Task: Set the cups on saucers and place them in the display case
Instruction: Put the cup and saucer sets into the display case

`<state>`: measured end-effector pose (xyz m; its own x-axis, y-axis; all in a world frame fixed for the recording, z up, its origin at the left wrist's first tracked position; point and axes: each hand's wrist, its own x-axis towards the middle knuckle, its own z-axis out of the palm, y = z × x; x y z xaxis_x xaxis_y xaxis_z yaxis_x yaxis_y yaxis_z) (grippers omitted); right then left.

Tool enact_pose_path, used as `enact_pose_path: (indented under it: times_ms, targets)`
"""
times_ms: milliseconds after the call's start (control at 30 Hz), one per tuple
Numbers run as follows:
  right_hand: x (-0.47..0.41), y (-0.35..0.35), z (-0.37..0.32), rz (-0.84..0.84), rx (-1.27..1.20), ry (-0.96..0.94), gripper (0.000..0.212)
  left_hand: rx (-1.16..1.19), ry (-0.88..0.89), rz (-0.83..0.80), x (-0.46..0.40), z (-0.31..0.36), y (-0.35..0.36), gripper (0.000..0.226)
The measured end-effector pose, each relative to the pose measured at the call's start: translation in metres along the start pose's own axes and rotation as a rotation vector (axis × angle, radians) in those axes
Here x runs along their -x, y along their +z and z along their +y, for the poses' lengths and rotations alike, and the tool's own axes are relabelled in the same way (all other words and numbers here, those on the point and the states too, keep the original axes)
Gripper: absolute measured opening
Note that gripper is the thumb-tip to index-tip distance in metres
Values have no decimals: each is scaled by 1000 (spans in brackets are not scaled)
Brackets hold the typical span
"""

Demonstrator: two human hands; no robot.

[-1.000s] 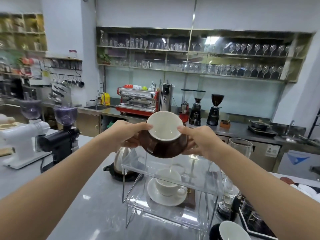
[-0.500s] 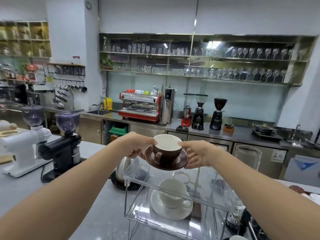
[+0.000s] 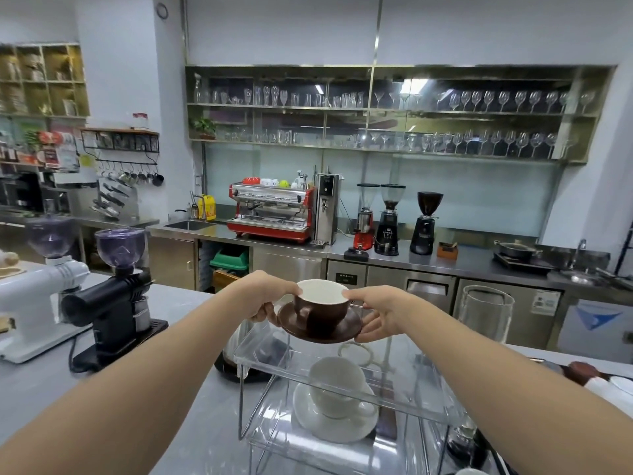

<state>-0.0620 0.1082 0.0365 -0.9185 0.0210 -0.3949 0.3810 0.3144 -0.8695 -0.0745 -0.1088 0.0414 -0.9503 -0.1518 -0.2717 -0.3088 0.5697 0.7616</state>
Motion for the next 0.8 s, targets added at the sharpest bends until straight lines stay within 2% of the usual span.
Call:
enact_pose_path:
  times_ms: [333,600,800]
  targets:
    - [-14,4,0,-2,59,-22,68,-17,-20,4,-10,0,1,38]
    - [-19,2,2,4,66,-19,67,-56,18,18,-9,-1,3,49]
    - [-16,0,2,40,140,-28,65,-118,76,68,-11,0,5,40]
